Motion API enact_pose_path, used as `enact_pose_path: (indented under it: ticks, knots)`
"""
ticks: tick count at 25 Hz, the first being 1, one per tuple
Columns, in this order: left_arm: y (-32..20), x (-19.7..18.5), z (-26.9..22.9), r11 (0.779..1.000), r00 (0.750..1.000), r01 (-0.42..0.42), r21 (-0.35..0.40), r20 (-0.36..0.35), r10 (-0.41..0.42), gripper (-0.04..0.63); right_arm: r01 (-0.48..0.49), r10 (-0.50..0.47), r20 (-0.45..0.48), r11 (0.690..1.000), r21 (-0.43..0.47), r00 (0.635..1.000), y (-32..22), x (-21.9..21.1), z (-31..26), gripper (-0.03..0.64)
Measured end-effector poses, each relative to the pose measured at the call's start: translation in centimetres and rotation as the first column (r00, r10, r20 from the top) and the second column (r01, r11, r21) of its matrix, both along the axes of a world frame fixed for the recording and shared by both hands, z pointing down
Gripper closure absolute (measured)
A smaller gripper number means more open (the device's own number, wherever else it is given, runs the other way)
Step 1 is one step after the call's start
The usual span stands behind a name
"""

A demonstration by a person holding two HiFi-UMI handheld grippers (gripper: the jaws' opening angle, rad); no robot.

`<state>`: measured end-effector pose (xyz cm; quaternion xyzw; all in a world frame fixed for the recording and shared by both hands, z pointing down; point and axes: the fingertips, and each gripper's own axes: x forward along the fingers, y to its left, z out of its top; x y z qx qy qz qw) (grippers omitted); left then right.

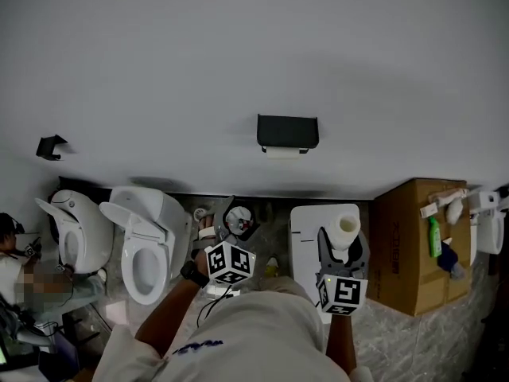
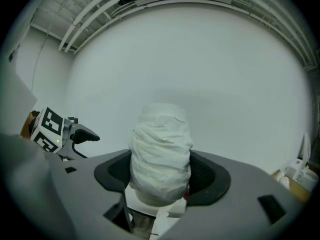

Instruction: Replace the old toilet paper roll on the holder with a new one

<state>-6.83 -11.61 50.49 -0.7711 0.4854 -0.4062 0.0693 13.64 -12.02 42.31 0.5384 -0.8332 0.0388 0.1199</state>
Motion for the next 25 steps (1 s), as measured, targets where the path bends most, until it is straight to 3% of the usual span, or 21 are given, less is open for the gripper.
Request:
enact_pose_path:
  ticks: [3,7,12,18,25]
  knots:
    - [-2.3,1.5,-0.4,0.997,0.992,-0.052,0.062,0.117,0.045,0.172,-0.014,0.014,0.0,1.0,-0.005,1.0,-1.0,0.8,0.6,0.31]
    - [-5.4,2.6,0.4,0.986,0.955,-0.127,0.11,0.282,0.092,0.175,-0.029,0.029,0.008,1.0,-0.009,1.0,-2.2,1.6,1.2,0.31]
    - [-9.0,3.1,1.7,0.97,0.882,-0.19,0.151,0.46,0.101,0.198,-0.043,0.043,0.017,0.999,-0.013,0.999,-3.8,2.7,1.9,0.31]
    - [-12.5,3.3,2.6,0.959,0.843,-0.2,0.202,0.534,0.063,0.202,-0.045,0.046,0.02,0.999,-0.01,0.999,-5.7,3.5,2.5,0.31]
    - [-15.5,3.4,4.3,0.958,0.822,-0.193,0.212,0.568,0.04,0.207,-0.037,0.037,0.014,0.999,-0.009,0.999,-7.5,3.8,3.1,0.31]
